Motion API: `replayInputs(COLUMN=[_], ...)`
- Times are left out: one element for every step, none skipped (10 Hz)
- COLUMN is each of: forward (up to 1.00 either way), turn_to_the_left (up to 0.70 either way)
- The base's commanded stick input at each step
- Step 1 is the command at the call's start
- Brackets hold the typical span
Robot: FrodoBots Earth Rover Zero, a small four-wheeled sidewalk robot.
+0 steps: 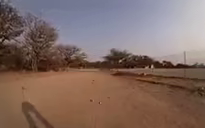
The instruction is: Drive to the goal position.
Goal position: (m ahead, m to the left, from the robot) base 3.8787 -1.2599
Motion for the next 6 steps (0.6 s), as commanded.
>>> replayInputs(forward=[0.7, 0.7, 0.7, 0.7, 0.7, 0.7], turn_to_the_left=[0.0, 0.0, 0.0, 0.0, 0.0, 0.0])
